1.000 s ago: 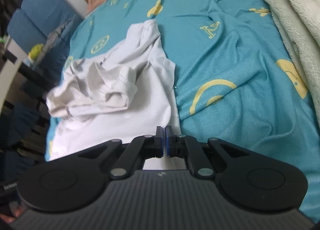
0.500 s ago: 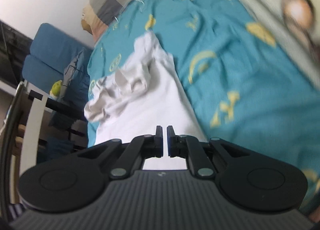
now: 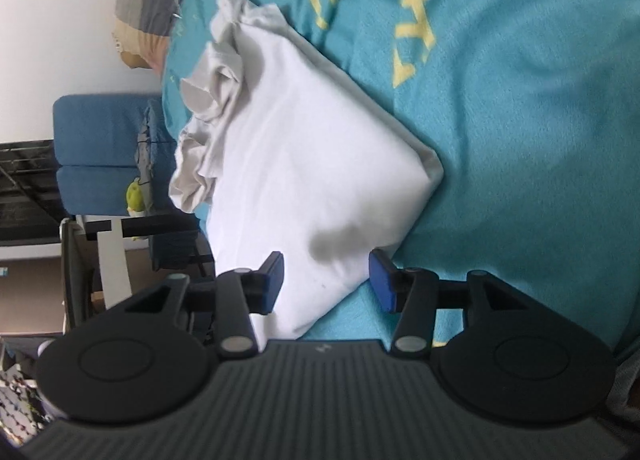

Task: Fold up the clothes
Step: 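Grasp the folded T-shirt edge with both grippers and lift it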

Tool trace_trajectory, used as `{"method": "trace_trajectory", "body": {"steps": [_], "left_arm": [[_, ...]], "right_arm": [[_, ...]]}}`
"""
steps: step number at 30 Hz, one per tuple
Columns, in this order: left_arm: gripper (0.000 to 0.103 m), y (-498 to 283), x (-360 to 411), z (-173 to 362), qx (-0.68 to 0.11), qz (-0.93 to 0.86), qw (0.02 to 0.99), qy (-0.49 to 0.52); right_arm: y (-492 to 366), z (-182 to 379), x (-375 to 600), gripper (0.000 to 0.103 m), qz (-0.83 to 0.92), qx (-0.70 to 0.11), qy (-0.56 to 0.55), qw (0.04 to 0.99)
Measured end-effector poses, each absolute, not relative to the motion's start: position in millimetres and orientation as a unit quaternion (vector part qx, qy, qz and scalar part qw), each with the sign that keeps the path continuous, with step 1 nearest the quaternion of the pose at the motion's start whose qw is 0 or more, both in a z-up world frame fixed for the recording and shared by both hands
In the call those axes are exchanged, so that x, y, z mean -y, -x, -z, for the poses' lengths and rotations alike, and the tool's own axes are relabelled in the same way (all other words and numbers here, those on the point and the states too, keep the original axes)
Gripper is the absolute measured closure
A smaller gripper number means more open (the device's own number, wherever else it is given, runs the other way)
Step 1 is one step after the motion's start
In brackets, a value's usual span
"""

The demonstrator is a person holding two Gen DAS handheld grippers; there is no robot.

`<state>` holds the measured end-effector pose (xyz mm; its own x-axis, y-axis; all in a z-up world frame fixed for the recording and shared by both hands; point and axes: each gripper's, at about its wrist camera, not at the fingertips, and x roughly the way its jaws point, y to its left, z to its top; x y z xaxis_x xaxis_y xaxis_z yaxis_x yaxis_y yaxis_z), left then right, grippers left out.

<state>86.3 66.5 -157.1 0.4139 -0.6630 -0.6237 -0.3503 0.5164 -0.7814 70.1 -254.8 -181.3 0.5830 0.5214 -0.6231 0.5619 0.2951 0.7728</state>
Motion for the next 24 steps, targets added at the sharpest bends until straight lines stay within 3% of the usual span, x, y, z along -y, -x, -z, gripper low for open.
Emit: {"method": "trace_trajectory", "body": {"steps": [7, 24], "left_arm": [[0.02, -91, -65, 159, -0.525, 0.113, 0.689, 0.486], [0.02, -91, -67, 158, -0.524, 0.112, 0.686, 0.492]], "right_arm": [[-75, 193, 242, 0.053, 0.021, -0.482, -0.586, 0.651], [-78, 191, 257, 0.054, 0.047, -0.448, -0.589, 0.671]]}}
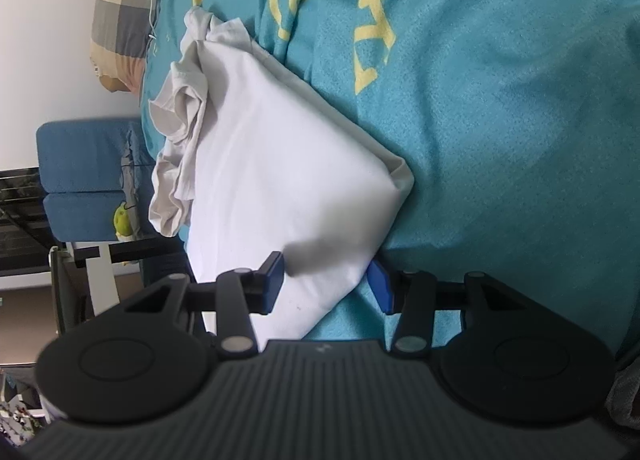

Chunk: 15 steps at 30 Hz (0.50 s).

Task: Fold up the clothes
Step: 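Grasp the folded T-shirt edge with both grippers and lift it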

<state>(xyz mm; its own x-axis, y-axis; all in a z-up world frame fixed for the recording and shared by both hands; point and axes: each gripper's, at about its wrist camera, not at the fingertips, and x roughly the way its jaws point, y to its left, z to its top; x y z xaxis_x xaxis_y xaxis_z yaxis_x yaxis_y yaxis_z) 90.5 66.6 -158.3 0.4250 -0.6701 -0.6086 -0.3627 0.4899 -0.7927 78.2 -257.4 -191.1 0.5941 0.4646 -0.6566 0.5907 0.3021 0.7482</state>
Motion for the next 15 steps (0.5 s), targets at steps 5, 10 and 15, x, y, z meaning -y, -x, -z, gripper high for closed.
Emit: {"method": "trace_trajectory", "body": {"steps": [5, 10, 15], "left_arm": [[0.021, -91, -71, 159, -0.513, 0.105, 0.687, 0.504], [0.033, -93, -89, 168, -0.483, 0.08, 0.677, 0.55], [0.07, -90, -95, 174, -0.471, 0.063, 0.669, 0.571]], "right_arm": [[-78, 192, 260, 0.054, 0.05, -0.443, -0.593, 0.671], [-80, 193, 264, 0.054, 0.056, -0.422, -0.602, 0.676], [-83, 183, 265, 0.087, 0.056, -0.404, -0.576, 0.709]]}}
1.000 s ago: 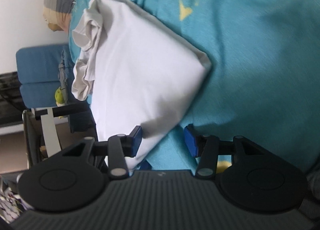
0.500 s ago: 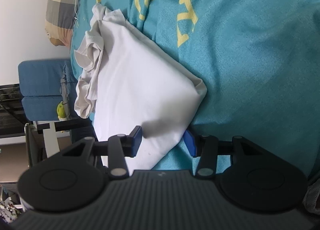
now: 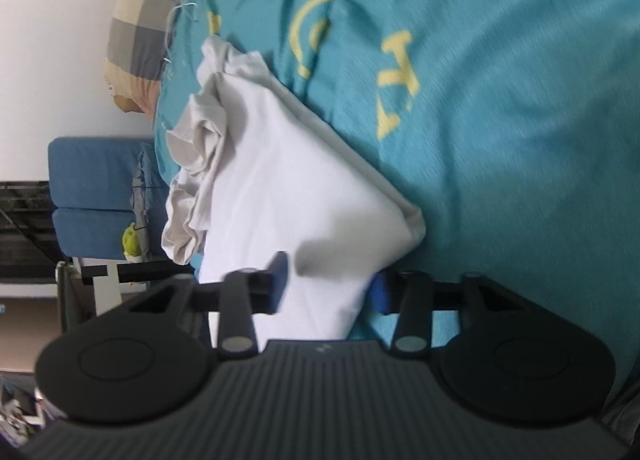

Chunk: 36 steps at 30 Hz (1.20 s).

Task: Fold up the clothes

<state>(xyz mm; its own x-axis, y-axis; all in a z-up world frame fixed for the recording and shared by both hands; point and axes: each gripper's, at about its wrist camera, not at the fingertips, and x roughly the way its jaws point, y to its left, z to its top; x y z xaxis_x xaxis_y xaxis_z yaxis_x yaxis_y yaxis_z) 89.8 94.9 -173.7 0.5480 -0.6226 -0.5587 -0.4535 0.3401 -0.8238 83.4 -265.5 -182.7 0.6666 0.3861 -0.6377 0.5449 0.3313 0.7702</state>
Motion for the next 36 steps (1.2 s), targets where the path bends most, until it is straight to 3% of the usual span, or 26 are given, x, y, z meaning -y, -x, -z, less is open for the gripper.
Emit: {"method": "trace_trajectory", "body": {"steps": [2, 5, 16, 23, 29, 36], "left_arm": [[0.085, -87, -96, 168, -0.457, 0.07, 0.677, 0.573], [0.092, -84, -94, 155, -0.437, 0.08, 0.694, 0.567], [0.095, -54, -94, 77, -0.375, 0.123, 0.729, 0.559], [0.095, 14, -111, 32, -0.362, 0.128, 0.734, 0.56], [0.095, 63, -113, 18, -0.353, 0.126, 0.735, 0.564], [0.094, 31, -105, 15, -0.361, 0.12, 0.739, 0.556]], "right_arm": [[-83, 177, 265, 0.093, 0.051, -0.399, -0.566, 0.72], [-83, 165, 265, 0.095, 0.035, -0.381, -0.556, 0.738], [-60, 104, 265, 0.096, -0.013, -0.342, -0.53, 0.776], [-2, 59, 261, 0.096, -0.022, -0.319, -0.528, 0.787], [48, 41, 252, 0.096, -0.018, -0.306, -0.527, 0.793], [25, 47, 259, 0.096, -0.004, -0.315, -0.536, 0.783]]}}
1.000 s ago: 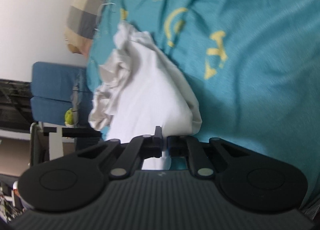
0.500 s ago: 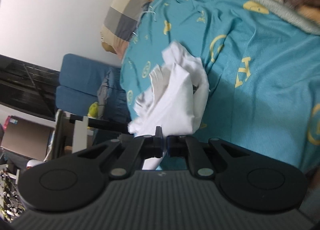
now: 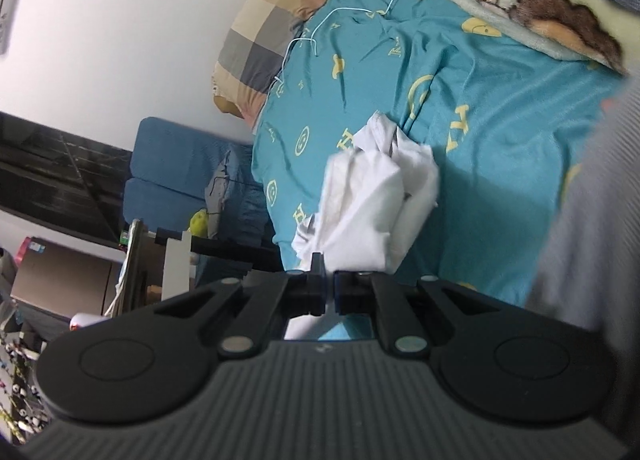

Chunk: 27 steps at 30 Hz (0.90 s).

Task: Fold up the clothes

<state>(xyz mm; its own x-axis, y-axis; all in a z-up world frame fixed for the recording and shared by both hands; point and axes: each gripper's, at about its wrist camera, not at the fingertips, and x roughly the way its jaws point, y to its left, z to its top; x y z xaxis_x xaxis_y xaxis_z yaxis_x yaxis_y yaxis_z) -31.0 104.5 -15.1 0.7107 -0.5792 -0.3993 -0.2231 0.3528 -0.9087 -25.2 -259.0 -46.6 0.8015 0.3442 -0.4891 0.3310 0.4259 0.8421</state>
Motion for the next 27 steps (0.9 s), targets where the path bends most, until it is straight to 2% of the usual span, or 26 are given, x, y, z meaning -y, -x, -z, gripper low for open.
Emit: {"method": "trace_trajectory", "body": {"steps": [9, 17, 22, 27], "left_arm": [[0.094, -100, -92, 33, -0.368, 0.099, 0.743, 0.551], [0.093, -218, -81, 91, -0.4, 0.087, 0.751, 0.518], [0.093, -251, -78, 128, -0.419, 0.09, 0.754, 0.498], [0.093, -263, -71, 139, -0.424, 0.098, 0.771, 0.465]], "right_arm": [[-104, 60, 270, 0.096, 0.013, -0.334, -0.536, 0.776], [-210, 111, 278, 0.096, 0.037, -0.373, -0.522, 0.766], [-239, 154, 286, 0.096, 0.045, -0.396, -0.532, 0.747], [-245, 166, 283, 0.095, 0.051, -0.412, -0.517, 0.748]]}}
